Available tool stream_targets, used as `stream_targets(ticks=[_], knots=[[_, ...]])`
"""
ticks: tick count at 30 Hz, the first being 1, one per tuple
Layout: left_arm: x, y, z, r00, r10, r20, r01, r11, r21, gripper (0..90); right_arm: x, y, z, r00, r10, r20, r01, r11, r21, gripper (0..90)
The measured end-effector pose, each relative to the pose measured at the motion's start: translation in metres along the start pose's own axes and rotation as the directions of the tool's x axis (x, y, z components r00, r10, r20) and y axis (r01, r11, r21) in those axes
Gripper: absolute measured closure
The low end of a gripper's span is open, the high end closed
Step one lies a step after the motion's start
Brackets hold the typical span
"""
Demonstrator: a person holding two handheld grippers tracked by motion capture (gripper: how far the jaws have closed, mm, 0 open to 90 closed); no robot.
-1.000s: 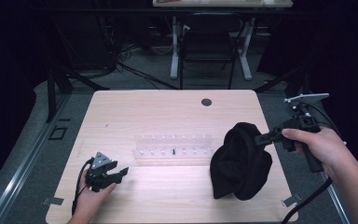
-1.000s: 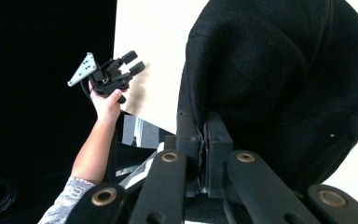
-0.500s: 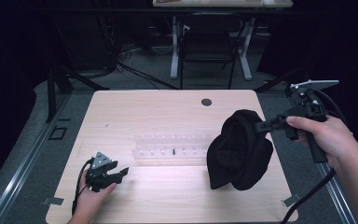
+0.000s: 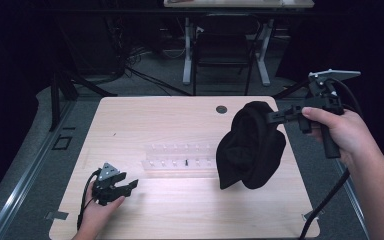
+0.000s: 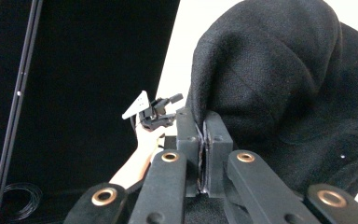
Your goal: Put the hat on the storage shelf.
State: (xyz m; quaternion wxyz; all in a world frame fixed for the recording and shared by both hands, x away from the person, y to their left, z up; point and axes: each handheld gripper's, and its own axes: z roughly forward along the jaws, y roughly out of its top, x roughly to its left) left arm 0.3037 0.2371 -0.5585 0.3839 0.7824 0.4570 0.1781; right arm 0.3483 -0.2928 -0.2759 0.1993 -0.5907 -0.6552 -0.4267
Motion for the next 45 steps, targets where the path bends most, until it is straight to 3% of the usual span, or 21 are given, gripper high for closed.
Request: stream_targets(ticks=[17,45], knots=[[0.001,0.001,0.001,1.0,-0.001,0.002,0.001,1.0,0.006,43.3,0.01,0.028,0.03,0.9997,-0.021,-0.014,0.02,0.9997,-0.016,87.8],[-0.001,0.002,0.002,0.9999,0.0,0.011,0.0,1.0,-0.001,43.3,0.02,0.061,0.085,0.9986,-0.005,-0.052,0.003,0.9985,-0.054,87.8]])
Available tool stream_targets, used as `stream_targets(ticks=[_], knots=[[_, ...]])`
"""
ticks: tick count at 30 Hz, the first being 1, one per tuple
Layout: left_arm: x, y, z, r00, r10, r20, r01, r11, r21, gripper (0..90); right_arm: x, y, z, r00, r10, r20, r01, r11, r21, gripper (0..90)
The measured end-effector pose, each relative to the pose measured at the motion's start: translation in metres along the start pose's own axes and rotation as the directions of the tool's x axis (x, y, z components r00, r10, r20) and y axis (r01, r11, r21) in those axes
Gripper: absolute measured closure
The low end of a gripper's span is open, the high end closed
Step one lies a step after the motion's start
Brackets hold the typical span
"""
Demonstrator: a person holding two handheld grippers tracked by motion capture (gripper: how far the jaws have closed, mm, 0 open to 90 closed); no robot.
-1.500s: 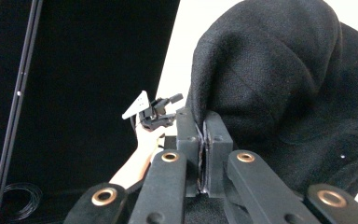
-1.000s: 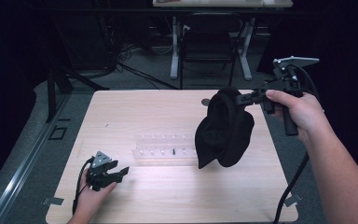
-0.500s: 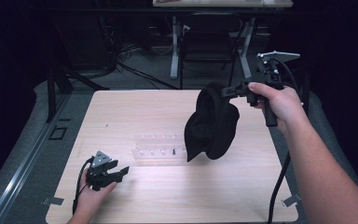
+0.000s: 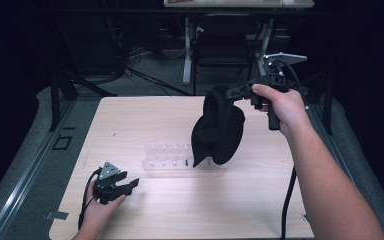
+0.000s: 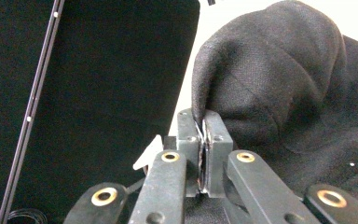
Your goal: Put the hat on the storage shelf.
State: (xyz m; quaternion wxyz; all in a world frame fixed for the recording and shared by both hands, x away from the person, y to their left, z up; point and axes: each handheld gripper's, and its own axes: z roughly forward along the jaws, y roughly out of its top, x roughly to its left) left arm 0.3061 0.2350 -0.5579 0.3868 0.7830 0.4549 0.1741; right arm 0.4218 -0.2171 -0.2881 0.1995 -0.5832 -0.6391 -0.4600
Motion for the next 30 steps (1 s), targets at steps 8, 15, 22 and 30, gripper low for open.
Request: stream_targets(ticks=[8,15,22,30], knots=[[-0.001,0.0,0.001,1.0,0.001,0.001,-0.001,1.0,0.003,43.3,-0.001,0.006,0.014,0.9999,0.01,0.009,-0.01,0.9999,-0.012,87.8],[-0.002,0.001,0.001,1.0,0.006,0.008,-0.006,1.0,0.0,43.3,-0.003,0.008,0.022,0.9996,0.024,0.011,-0.024,0.9995,-0.018,87.8],[-0.003,0.002,0.001,0.9999,0.01,0.01,-0.01,0.9999,0.006,43.3,-0.002,0.008,0.03,0.9996,0.02,0.022,-0.019,0.9997,-0.017,87.7],[-0.005,0.004,0.0,0.9997,0.018,0.016,-0.018,0.9997,-0.014,44.0,0.002,0.006,0.038,0.9999,0.013,0.004,-0.013,0.9999,-0.007,87.6]])
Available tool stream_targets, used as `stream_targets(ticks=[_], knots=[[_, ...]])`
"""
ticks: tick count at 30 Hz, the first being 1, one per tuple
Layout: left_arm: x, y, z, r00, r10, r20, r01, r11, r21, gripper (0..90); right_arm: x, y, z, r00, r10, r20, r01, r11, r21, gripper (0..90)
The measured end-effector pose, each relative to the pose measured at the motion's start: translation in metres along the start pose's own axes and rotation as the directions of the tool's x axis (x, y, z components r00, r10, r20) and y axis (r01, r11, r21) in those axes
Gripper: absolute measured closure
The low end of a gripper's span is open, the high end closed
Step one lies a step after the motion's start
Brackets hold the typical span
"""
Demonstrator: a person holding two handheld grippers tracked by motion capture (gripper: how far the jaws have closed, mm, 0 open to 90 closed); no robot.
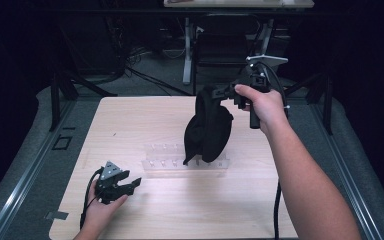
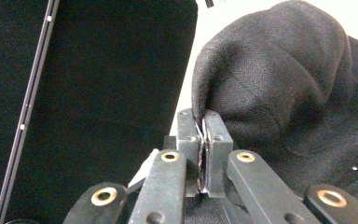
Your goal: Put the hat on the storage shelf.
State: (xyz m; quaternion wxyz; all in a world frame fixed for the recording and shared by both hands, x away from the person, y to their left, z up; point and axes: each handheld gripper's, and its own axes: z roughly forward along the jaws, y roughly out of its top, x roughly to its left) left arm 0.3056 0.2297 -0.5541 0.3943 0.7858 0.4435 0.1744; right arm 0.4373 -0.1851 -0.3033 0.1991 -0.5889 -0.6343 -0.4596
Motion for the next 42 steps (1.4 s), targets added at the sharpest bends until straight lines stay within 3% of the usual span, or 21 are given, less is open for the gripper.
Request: stream_targets(ticks=[4,11,16,28,39,42], knots=[[-0.006,0.005,-0.001,0.9997,0.011,0.019,-0.011,0.9997,-0.021,46.0,0.001,-0.003,0.004,0.9999,0.0,-0.015,0.0,1.0,0.009,87.4],[-0.027,0.023,-0.003,0.9952,0.072,0.067,-0.067,0.9954,-0.068,47.9,0.002,-0.005,0.012,0.9992,-0.008,-0.039,0.009,0.9998,0.017,86.8],[-0.04,0.04,0.002,0.9882,0.127,0.086,-0.12,0.9897,-0.078,48.2,0.003,-0.006,0.016,0.9987,-0.009,-0.051,0.01,0.9998,0.018,86.5],[-0.081,0.085,0.012,0.9694,0.179,0.168,-0.154,0.9765,-0.151,57.7,0.003,-0.007,0.022,0.9968,-0.005,-0.08,0.007,0.9996,0.029,86.3],[-0.108,0.098,0.019,0.9508,0.234,0.203,-0.199,0.9635,-0.18,61.8,0.004,-0.007,0.023,0.9967,-0.005,-0.081,0.006,0.9998,0.02,86.3],[-0.112,0.101,0.02,0.9484,0.253,0.191,-0.221,0.9592,-0.177,63.9,0.004,-0.007,0.024,0.9965,-0.008,-0.083,0.01,0.9996,0.025,86.3]])
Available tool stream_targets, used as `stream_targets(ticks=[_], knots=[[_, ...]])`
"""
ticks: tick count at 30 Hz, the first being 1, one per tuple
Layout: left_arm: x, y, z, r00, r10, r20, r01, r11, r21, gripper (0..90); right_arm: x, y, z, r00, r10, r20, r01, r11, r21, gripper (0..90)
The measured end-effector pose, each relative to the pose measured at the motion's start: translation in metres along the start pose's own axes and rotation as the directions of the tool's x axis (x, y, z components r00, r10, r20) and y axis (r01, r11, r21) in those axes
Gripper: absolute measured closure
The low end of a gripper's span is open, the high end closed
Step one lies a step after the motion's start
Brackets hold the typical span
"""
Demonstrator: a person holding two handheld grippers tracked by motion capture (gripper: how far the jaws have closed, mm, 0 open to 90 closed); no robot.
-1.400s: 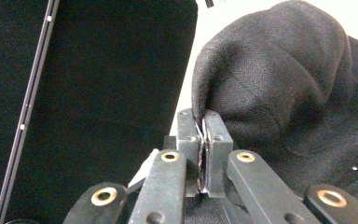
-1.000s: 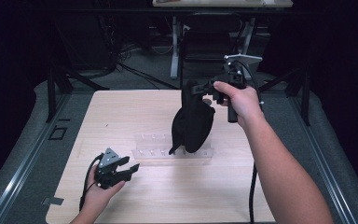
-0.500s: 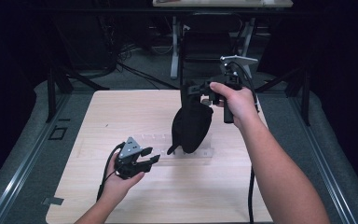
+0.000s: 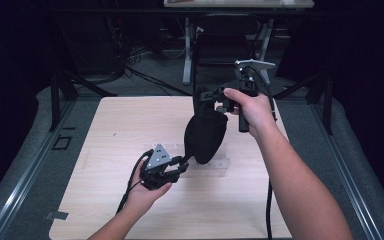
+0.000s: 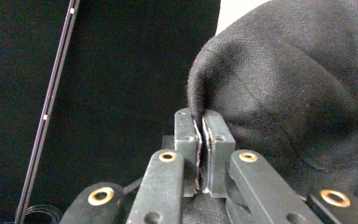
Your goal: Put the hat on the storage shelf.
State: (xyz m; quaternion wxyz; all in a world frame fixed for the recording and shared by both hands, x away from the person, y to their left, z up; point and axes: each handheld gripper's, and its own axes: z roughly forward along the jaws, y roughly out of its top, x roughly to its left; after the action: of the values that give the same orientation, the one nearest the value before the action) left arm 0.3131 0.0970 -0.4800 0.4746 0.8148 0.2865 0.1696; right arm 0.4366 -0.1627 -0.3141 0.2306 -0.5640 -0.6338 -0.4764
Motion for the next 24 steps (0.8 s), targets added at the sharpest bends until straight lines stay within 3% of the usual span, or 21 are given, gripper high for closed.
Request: stream_targets(ticks=[11,14,24], knots=[[-0.0008,0.0029,0.0036,0.9977,0.045,-0.05,-0.044,0.9989,0.014,80.2,0.0024,-0.0009,0.0035,1.0,-0.002,-0.009,0.002,1.0,0.001,85.4],[-0.0023,0.0024,0.0037,0.9959,0.066,-0.062,-0.065,0.9978,0.015,81.7,0.0026,-0.0012,0.003,0.9999,-0.005,-0.009,0.005,1.0,0.006,84.9],[-0.0008,0.0013,0.0021,0.9949,0.078,-0.064,-0.076,0.9969,0.021,83.0,0.0066,-0.0037,-0.0021,0.9996,-0.025,-0.012,0.025,0.9997,-0.006,79.7]])
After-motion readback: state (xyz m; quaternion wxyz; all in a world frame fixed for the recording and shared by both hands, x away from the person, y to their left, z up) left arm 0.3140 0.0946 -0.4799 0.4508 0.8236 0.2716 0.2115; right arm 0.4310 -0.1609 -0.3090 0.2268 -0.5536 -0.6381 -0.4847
